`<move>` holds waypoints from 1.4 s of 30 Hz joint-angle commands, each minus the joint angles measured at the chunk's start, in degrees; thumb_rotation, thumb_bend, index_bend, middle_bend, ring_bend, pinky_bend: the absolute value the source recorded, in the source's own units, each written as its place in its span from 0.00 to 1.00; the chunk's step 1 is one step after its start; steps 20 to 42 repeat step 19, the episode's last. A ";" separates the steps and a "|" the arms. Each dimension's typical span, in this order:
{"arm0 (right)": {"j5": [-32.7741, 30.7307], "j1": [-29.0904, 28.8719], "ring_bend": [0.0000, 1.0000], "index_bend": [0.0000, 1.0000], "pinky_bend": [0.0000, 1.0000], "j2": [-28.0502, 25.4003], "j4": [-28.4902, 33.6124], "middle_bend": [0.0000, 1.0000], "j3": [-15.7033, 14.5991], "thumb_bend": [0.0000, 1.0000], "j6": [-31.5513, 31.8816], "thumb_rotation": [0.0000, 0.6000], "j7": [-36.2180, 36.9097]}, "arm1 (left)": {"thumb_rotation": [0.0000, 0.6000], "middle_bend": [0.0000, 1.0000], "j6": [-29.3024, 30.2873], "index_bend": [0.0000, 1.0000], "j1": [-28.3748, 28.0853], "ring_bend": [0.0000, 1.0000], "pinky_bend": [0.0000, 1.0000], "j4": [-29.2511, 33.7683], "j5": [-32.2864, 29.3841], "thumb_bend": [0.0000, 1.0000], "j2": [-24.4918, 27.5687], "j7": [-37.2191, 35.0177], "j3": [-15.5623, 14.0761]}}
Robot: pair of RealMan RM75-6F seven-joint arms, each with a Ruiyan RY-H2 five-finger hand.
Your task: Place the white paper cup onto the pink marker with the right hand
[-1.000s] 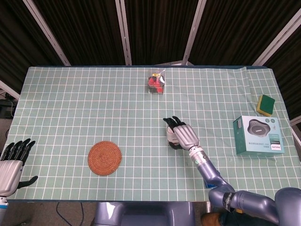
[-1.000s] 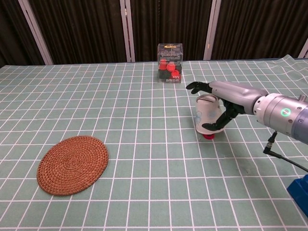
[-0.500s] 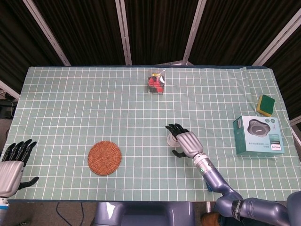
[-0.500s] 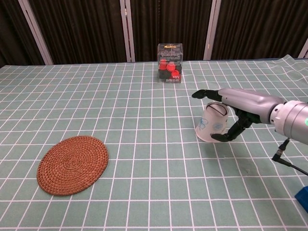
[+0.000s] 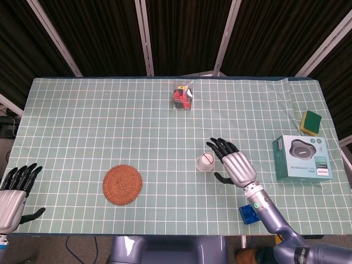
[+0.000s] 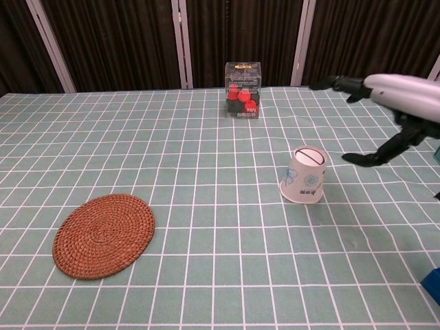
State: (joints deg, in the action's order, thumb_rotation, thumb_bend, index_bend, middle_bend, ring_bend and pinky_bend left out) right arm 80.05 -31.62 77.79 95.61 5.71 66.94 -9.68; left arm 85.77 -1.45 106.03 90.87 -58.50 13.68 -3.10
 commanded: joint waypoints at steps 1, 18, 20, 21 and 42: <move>6.86 4.18 0.00 0.00 0.08 -4.91 -3.48 0.00 -2.47 0.20 7.49 1.00 0.71 | 1.00 0.00 0.84 0.00 0.30 0.00 0.00 -0.69 1.28 0.00 -0.52 0.26 -0.21; 6.65 20.79 0.00 0.00 0.00 -9.74 -10.75 0.00 -6.36 0.00 24.70 1.00 8.85 | 1.00 0.00 2.67 0.00 0.81 0.00 0.00 -3.38 1.76 0.00 -1.74 -1.31 0.73; 6.77 21.29 0.00 0.00 0.00 -9.41 -11.09 0.00 -6.38 0.00 25.19 1.00 8.42 | 1.00 0.00 2.74 0.00 0.83 0.00 0.00 -3.42 1.80 0.00 -1.71 -1.40 0.75; 6.77 21.29 0.00 0.00 0.00 -9.41 -11.09 0.00 -6.38 0.00 25.19 1.00 8.42 | 1.00 0.00 2.74 0.00 0.83 0.00 0.00 -3.42 1.80 0.00 -1.71 -1.40 0.75; 6.77 21.29 0.00 0.00 0.00 -9.41 -11.09 0.00 -6.38 0.00 25.19 1.00 8.42 | 1.00 0.00 2.74 0.00 0.83 0.00 0.00 -3.42 1.80 0.00 -1.71 -1.40 0.75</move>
